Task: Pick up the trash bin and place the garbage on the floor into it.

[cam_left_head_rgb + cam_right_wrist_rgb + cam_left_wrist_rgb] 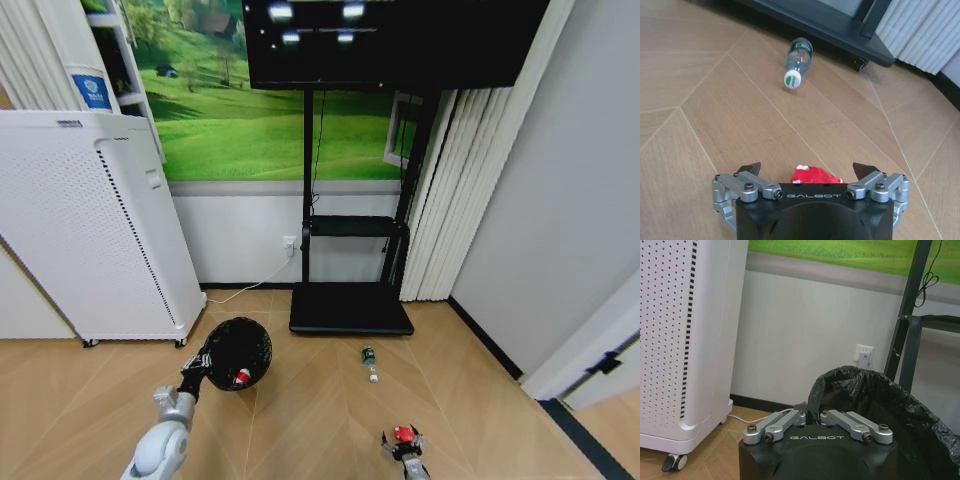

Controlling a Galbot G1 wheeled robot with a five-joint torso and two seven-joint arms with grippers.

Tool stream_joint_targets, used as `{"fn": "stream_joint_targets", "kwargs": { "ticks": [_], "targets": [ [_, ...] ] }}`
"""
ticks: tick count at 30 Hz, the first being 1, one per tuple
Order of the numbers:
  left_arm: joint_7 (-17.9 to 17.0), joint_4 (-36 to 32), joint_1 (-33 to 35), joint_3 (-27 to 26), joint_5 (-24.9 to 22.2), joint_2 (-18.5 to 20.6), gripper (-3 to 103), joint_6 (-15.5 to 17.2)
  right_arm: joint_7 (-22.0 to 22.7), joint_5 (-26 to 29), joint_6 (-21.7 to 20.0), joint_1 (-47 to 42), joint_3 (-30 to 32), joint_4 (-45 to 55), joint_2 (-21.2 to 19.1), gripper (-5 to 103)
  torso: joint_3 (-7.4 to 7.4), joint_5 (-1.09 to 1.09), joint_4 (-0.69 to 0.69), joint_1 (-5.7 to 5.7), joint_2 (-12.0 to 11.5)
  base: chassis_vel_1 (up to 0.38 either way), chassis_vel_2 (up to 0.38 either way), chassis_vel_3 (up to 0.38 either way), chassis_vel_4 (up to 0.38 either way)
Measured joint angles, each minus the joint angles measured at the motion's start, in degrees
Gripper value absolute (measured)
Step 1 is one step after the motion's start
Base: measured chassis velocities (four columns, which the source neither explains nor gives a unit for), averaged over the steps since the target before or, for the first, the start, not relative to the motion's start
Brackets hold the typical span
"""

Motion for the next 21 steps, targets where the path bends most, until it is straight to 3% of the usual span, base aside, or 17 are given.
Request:
{"fn": "stream_joint_targets", "kwargs": {
  "ticks": [9, 15, 17, 18, 20, 21],
  "targets": [
    [-0.05, -0.7, 1.16, -0.94, -1.2, -0.27, 7, 0.16, 0.67, 1.27, -1.59, 2.19, 0.49, -3.52, 0.12, 98, 0.0, -0.01, 0.0, 0.0, 0.0, 0.0, 0.0, 0.0, 0.0],
    [-0.02, -1.09, 1.44, -1.51, -1.87, -0.14, 7, 0.2, 1.14, 1.67, -3.52, 3.25, 0.35, -4.9, 0.34, 79, 0.0, -0.01, 0.0, 0.0, 0.0, 0.0, 0.0, 0.0, 0.0],
    [-0.02, -1.34, 1.48, -1.6, -2.16, -0.06, 7, 0.25, 1.29, 1.54, -3.81, 3.64, 0.34, -5.43, 0.39, 68, -0.01, -0.02, 0.0, 0.0, 0.0, 0.0, 0.0, 0.0, 0.0],
    [-0.02, -1.34, 1.48, -1.6, -2.16, -0.06, 7, 0.25, 1.29, 1.54, -3.81, 3.64, 0.34, -5.43, 0.39, 68, -0.01, -0.02, 0.0, 0.0, 0.0, 0.0, 0.0, 0.0, 0.0],
    [-0.03, -1.46, 1.53, -1.65, -2.34, -0.03, 7, 0.27, 1.2, 0.63, -3.83, 3.98, 0.58, -6.08, 0.35, 57, -0.01, -0.04, 0.0, 0.0, 0.0, 0.0, 0.0, 0.0, 0.0],
    [-0.03, -1.46, 1.56, -1.67, -2.37, -0.03, 7, 0.27, 1.2, 0.51, -3.85, 4.08, 0.64, -6.25, 0.31, 57, -0.01, -0.06, 0.0, 0.0, 0.0, 0.0, 0.0, 0.0, 0.0]
  ]
}}
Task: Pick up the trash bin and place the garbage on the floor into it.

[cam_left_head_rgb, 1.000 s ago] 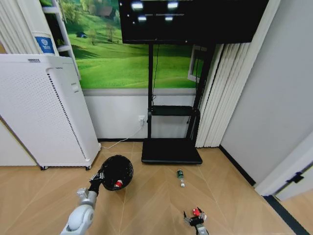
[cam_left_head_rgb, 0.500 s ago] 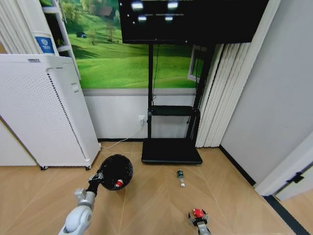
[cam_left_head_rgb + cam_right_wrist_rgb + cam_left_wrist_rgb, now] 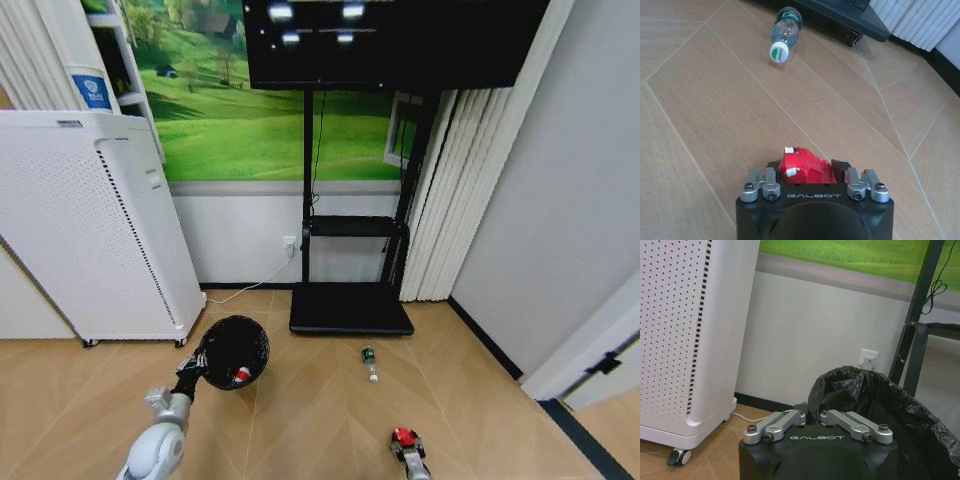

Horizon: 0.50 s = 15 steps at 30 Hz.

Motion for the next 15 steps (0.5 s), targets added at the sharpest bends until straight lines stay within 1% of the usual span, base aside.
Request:
{"fn": "stream_joint_targets", "kwargs": {
  "ticks": [1, 2, 3, 4, 5, 6, 8, 15],
  "targets": [
    [0.0, 0.0, 0.03, -0.01, -0.03, 0.0, 7, 0.01, 0.02, -0.03, -0.03, 0.08, 0.04, -0.12, -0.02, 47, 0.0, -0.01, 0.0, 0.0, 0.0, 0.0, 0.0, 0.0, 0.0],
    [0.0, 0.0, 0.03, -0.01, -0.03, 0.0, 7, 0.01, 0.02, -0.03, -0.03, 0.08, 0.04, -0.12, -0.02, 47, 0.0, -0.01, 0.0, 0.0, 0.0, 0.0, 0.0, 0.0, 0.0],
    [0.0, 0.0, 0.05, -0.02, -0.06, -0.01, 7, 0.01, 0.14, -0.05, -0.06, 0.11, 0.08, -0.19, -0.06, 43, 0.0, 0.0, 0.0, 0.0, 0.0, 0.0, 0.0, 0.0, 0.0],
    [0.0, 0.0, 0.05, -0.02, -0.08, -0.02, 7, 0.01, 0.27, -0.05, -0.09, 0.12, 0.11, -0.2, -0.08, 43, 0.0, 0.02, 0.0, 0.0, 0.0, 0.0, 0.0, 0.0, 0.0],
    [0.0, 0.0, 0.05, -0.02, -0.09, -0.03, 7, 0.01, 0.39, -0.02, -0.09, 0.11, 0.12, -0.2, -0.1, 40, 0.0, 0.03, 0.0, 0.0, 0.0, 0.0, 0.0, 0.0, 0.0],
    [0.0, 0.0, 0.05, -0.02, -0.09, -0.03, 7, 0.01, 0.39, -0.02, -0.09, 0.11, 0.12, -0.2, -0.1, 40, 0.0, 0.03, 0.0, 0.0, 0.0, 0.0, 0.0, 0.0, 0.0],
    [0.0, 0.08, -0.08, 0.13, -0.11, -0.09, 7, 0.01, 0.83, 0.12, -0.1, -0.01, 0.17, -0.19, -0.13, 35, 0.0, 0.05, 0.02, 0.0, 0.0, 0.0, 0.0, 0.0, 0.0],
    [0.21, 0.9, -1.12, 2.02, -0.06, 0.39, 7, 0.03, 1.67, 1.31, 0.5, -1.61, 0.81, 1.21, -0.32, 35, 0.01, 0.08, 0.01, 0.0, 0.0, 0.0, 0.0, 0.0, 0.0]
  ]
}}
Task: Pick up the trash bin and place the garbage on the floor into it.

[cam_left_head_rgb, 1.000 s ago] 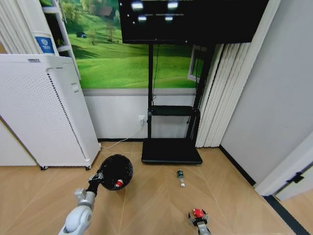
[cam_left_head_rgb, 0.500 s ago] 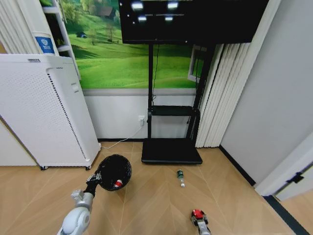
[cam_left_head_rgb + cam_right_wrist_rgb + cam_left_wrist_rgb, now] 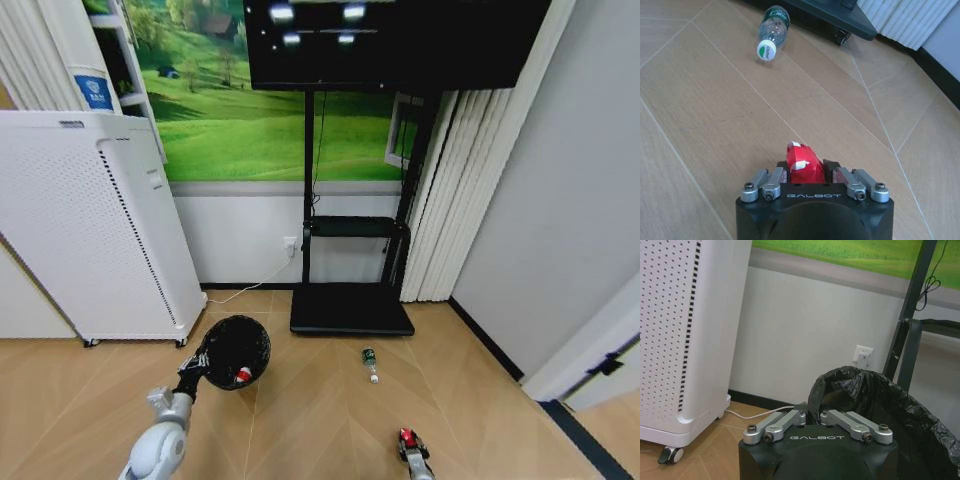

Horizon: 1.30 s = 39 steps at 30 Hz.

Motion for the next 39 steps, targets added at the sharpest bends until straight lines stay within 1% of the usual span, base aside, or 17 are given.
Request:
{"fn": "stream_joint_targets", "kwargs": {
  "ticks": [5, 8, 11, 14, 16, 17, 19, 20, 22, 23, 25, 28, 32, 34, 35, 37, 39],
  "targets": [
    [0.33, 0.41, -0.32, 1.58, 0.82, 0.58, 7, 0.75, -0.08, 1.92, 0.69, -1.71, 0.37, 2.4, -0.51, 34, 0.01, 0.01, -0.01, 0.0, 0.0, 0.0, 0.0, 0.0, 0.0],
    [0.71, 0.48, -0.38, 2.33, 0.97, 1.11, 7, 0.83, -0.36, 2.83, 2.65, -2.51, 0.57, 3.84, -0.74, 29, 0.01, 0.02, -0.02, 0.0, -0.01, 0.0, 0.0, 0.0, 0.0],
    [1.27, 2.04, -1.1, 3.9, 2.53, 2.26, 7, 0.83, -1.67, 4.4, 6.95, -4.71, 0.67, 9.91, -1.28, 28, 0.01, -0.01, -0.02, 0.0, 0.0, 0.0, 0.0, 0.0, 0.0],
    [1.57, 3.04, -1.36, 4.42, 3.73, 2.52, 7, 0.77, -1.97, 5.18, 7.28, -6.04, 0.08, 14.98, -1.67, 28, 0.01, -0.01, -0.02, 0.0, -0.01, 0.0, 0.0, 0.0, 0.0],
    [1.54, 4.15, -2.22, 5.46, 4.42, 2.64, 7, 0.73, -2.31, 6.33, 6.71, -7.96, -1.34, 22.96, -2.33, 28, 0.0, -0.03, 0.0, 0.0, 0.0, 0.0, 0.0, 0.0, 0.0],
    [1.54, 4.15, -2.22, 5.46, 4.42, 2.64, 7, 0.73, -2.31, 6.33, 6.71, -7.96, -1.34, 22.96, -2.33, 28, 0.0, -0.03, 0.0, 0.0, 0.0, 0.0, 0.0, 0.0, 0.0],
    [1.36, 5.33, -3.54, 6.77, 4.92, 2.73, 7, 0.73, -2.52, 7.63, 6.31, -10.23, -3.77, 29.52, -3.16, 28, 0.0, -0.02, -0.01, 0.01, -0.01, 0.0, 0.0, 0.0, 0.0],
    [1.36, 5.33, -3.54, 6.77, 4.92, 2.73, 7, 0.73, -2.52, 7.63, 6.31, -10.23, -3.77, 29.52, -3.16, 28, 0.0, -0.02, -0.01, 0.01, -0.01, 0.0, 0.0, 0.0, 0.0],
    [1.36, 6.02, -4.6, 8.46, 5.23, 3.15, 7, 0.73, -3.64, 8.16, 5.8, -12.92, -7.48, 37.47, -4.47, 28, 0.0, -0.04, -0.02, 0.01, -0.01, 0.0, 0.0, 0.0, 0.0],
    [1.36, 6.02, -4.6, 8.46, 5.23, 3.15, 7, 0.73, -3.64, 8.16, 5.8, -12.92, -7.48, 37.47, -4.47, 28, 0.0, -0.04, -0.02, 0.01, -0.01, 0.0, 0.0, 0.0, 0.0],
    [1.65, 5.6, -4.84, 10.34, 5.34, 3.95, 7, 0.81, -4.82, 8.9, 4.52, -15.07, -12.07, 45.69, -5.95, 28, 0.0, -0.03, -0.01, 0.0, 0.0, 0.0, 0.0, 0.0, 0.0],
    [2.32, 5.33, -4.87, 11.68, 6.21, 4.46, 7, 0.79, -5.68, 9.76, 3.81, -15.96, -15.18, 50.04, -6.73, 28, 0.0, -0.03, -0.01, 0.0, 0.0, 0.0, 0.0, 0.0, 0.0],
    [2.49, 5.36, -4.86, 13.51, 7.52, 4.58, 7, 0.01, -5.86, 9.43, 3.6, -16.85, -18.59, 52.95, -6.96, 28, -0.01, -0.03, 0.0, 0.01, 0.0, 0.0, 0.0, 0.0, 0.0],
    [3.28, 5.33, -4.41, 16.15, 8.26, 4.12, 7, -1.51, -5.91, 8.19, 4.74, -18.62, -21.26, 53.02, -7.17, 28, 0.0, -0.03, 0.0, 0.0, -0.01, 0.0, 0.0, 0.0, 0.0],
    [3.28, 5.33, -4.41, 16.15, 8.26, 4.12, 7, -1.51, -5.91, 8.19, 4.74, -18.62, -21.26, 53.02, -7.17, 28, 0.0, -0.03, 0.0, 0.0, -0.01, 0.0, 0.0, 0.0, 0.0],
    [4.94, 4.8, -4.3, 18.61, 8.1, 3.72, 7, -3.81, -6.52, 7.27, 5.83, -19.78, -22.12, 52.21, -7.23, 28, -0.01, -0.03, -0.02, 0.0, 0.0, 0.0, 0.0, 0.0, 0.0],
    [5.56, 4.11, -4.12, 19.83, 7.45, 3.65, 7, -4.23, -6.61, 7.07, 6.12, -20.02, -22.33, 51.76, -7.11, 28, -0.01, -0.02, -0.02, 0.0, 0.0, 0.0, 0.0, 0.0, 0.0]
  ]
}}
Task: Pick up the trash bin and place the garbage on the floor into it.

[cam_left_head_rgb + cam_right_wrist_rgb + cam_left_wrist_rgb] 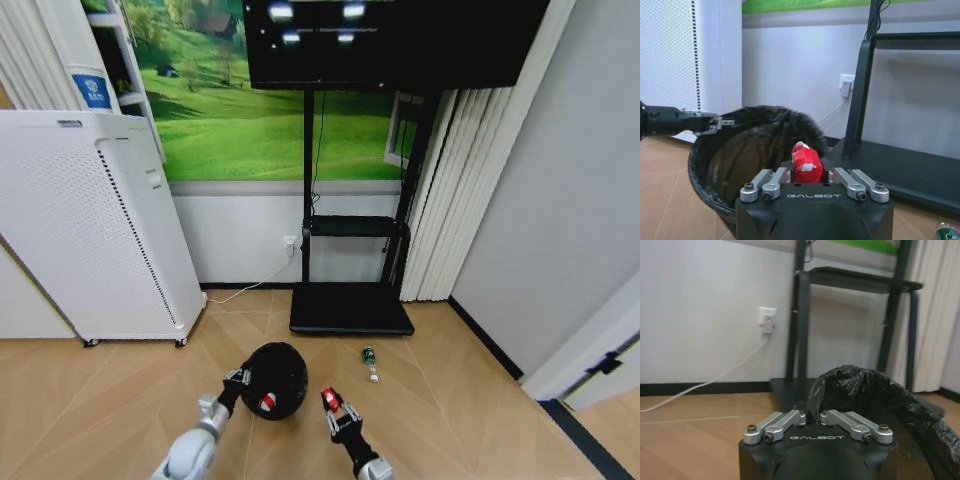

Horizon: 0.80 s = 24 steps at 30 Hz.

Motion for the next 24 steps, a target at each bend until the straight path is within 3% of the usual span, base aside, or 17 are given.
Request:
{"fn": "stream_joint_targets", "kwargs": {
  "ticks": [9, 21, 24],
  "targets": [
    [1.47, -2.83, 1.47, 4.48, -2.09, 0.26, 7, 0.06, 0.3, 0.95, 0.15, 2.32, -0.48, -2.16, 1.09, 27, 0.0, 0.01, 0.01, 0.0, 0.0, 0.0, 0.0, 0.0, 0.0],
    [1.47, -2.6, 1.51, 4.88, -1.55, -0.67, 7, 0.34, -0.63, 2.67, -0.06, 3.26, 0.06, -3.01, 1.02, 24, 0.01, 0.0, 0.01, 0.0, 0.0, 0.0, 0.0, 0.0, 0.0],
    [1.43, -1.86, 1.41, 4.88, -1.29, -0.97, 7, 0.32, -2.09, 2.61, 0.52, 2.87, 0.66, -3.11, 1.48, 34, 0.01, 0.0, 0.01, 0.0, 0.0, 0.0, 0.0, 0.0, 0.0]
  ]
}}
